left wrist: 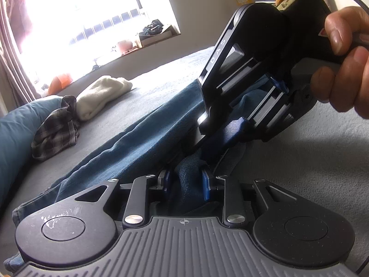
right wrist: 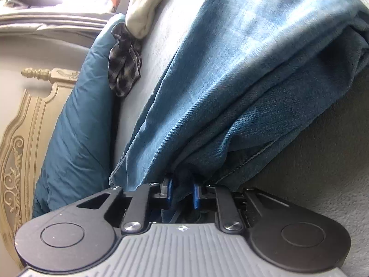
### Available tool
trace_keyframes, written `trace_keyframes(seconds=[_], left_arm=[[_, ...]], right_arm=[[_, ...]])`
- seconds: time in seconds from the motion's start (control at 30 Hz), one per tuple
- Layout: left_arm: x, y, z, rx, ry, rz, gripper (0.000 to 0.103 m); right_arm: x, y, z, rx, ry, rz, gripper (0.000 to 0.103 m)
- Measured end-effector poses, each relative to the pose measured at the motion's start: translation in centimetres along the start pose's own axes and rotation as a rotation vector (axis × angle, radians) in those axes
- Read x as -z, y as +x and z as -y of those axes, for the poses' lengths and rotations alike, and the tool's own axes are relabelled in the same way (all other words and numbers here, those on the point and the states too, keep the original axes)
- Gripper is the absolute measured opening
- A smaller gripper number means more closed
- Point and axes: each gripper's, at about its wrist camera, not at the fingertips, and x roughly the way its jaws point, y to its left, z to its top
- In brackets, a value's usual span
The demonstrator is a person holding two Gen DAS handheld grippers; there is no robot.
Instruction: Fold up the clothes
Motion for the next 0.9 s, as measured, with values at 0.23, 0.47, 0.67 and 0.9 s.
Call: trace_keyframes(seconds=[0.23,0.47,0.67,0.9], left_arm=[[-0.4,-0.4,0.2,-0.019,0.032,0.018,0.027],[-0.6,-0.7,-0.2,0.005,0.002,0.003,0.029],[-1.3,-0.2,-2.4,0.066,-0.162,-0.021,0.034],[-0.8,0.5,-1.7,0.031,-0.132,-0.044,0.034]], right_arm=[[0.5,-0.4,-1.9,-0.006,-0.178,0.063,0.008],[0.8,0.1,0.7,-0.062,-0.165,0.098,0.007],[0.9,0.1,0.3,-0.047,-0.267,0.120,0.007],[0.9,-0.3,1.0,-0.018,-0.234,0.109,0.007]])
